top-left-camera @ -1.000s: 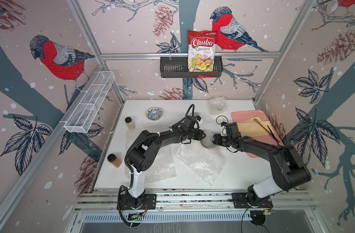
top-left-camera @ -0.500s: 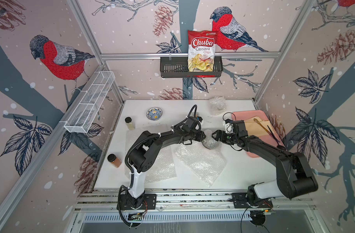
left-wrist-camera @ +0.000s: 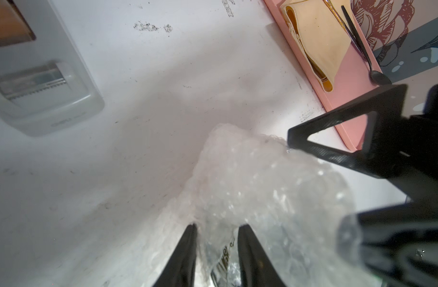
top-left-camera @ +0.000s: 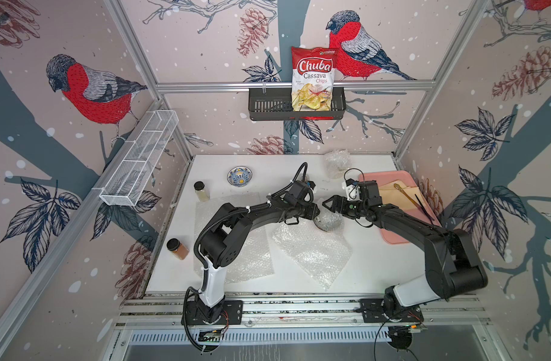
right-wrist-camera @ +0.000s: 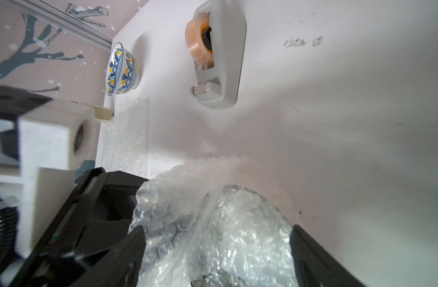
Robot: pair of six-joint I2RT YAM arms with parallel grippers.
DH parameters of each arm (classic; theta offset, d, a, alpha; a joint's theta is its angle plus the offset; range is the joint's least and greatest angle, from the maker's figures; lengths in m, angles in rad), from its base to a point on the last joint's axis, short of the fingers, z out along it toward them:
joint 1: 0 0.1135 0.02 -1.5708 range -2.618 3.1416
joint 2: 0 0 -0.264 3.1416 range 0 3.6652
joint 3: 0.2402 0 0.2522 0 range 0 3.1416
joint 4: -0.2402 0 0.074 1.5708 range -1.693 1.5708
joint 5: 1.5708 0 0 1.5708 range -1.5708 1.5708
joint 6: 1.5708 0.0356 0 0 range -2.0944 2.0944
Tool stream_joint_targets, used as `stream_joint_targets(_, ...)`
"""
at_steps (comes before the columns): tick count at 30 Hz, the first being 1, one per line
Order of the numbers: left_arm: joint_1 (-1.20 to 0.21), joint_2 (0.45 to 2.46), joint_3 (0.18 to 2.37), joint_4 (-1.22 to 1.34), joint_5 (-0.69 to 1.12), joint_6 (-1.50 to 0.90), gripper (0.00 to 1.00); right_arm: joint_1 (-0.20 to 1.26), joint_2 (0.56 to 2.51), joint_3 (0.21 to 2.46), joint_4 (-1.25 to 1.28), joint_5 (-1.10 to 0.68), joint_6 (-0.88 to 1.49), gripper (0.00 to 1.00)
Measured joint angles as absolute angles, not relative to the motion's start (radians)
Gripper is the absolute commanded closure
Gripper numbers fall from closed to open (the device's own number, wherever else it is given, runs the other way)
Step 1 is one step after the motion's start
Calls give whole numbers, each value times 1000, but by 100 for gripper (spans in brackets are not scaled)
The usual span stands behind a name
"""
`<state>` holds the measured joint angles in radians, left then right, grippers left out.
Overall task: Wrap bowls in bubble wrap
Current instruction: Wrap the bowl in bubble wrap.
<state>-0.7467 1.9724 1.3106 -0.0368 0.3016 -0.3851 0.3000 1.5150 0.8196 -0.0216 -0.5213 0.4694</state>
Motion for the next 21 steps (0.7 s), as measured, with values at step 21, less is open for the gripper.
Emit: stream_joint_targets(21,-751,1965,1317,-43,284,-385,67,429,1504,875,-212,-194,387,28)
